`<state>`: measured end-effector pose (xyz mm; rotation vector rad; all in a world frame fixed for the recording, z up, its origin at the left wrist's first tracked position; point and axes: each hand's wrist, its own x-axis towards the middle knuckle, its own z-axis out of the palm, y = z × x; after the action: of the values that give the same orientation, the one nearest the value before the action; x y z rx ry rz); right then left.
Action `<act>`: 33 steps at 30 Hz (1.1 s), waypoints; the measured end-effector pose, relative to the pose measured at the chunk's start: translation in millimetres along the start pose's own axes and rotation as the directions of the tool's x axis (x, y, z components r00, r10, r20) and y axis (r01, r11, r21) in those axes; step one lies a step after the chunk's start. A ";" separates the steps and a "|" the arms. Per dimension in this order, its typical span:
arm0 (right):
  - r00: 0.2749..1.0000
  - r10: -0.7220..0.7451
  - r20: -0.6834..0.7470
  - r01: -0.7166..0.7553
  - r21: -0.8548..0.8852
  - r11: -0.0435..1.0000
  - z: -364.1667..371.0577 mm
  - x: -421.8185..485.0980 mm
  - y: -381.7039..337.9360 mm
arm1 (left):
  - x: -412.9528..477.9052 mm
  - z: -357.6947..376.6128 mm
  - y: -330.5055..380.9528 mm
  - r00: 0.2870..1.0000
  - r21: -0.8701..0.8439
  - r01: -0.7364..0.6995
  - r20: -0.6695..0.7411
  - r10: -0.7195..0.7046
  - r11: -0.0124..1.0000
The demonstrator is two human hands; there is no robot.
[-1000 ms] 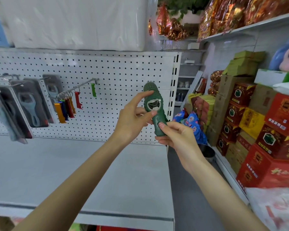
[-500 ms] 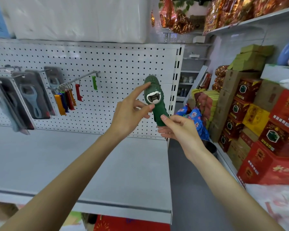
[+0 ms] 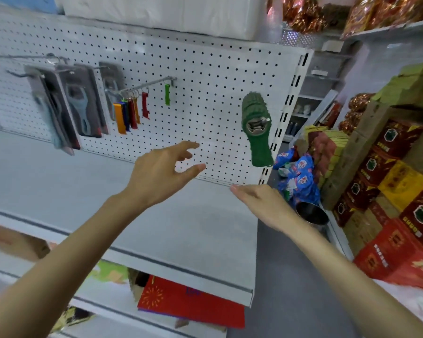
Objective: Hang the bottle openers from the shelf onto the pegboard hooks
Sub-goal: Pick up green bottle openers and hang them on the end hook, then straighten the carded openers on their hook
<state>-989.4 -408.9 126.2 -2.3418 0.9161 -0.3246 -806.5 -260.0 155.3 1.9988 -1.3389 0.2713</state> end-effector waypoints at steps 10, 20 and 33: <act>0.984 -0.157 0.083 0.176 -0.572 0.801 73.4 27.6 -117.8 | -27.5 -80.9 -119.8 0.982 0.291 -0.190 0.052 0.183 0.938; 0.998 -0.046 -0.042 0.019 -0.491 0.871 152.3 61.3 -252.4 | -33.8 -181.4 -279.2 0.958 0.353 -0.279 0.169 0.232 0.893; 0.999 0.004 -0.044 -0.013 -0.189 0.982 188.5 104.8 -316.8 | 19.4 -216.6 -353.9 0.967 0.127 -0.176 0.207 0.148 0.976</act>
<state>-663.8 -212.0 171.3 -2.5113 1.0171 -0.2974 -444.8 -56.2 169.1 2.0812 -1.6545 0.2579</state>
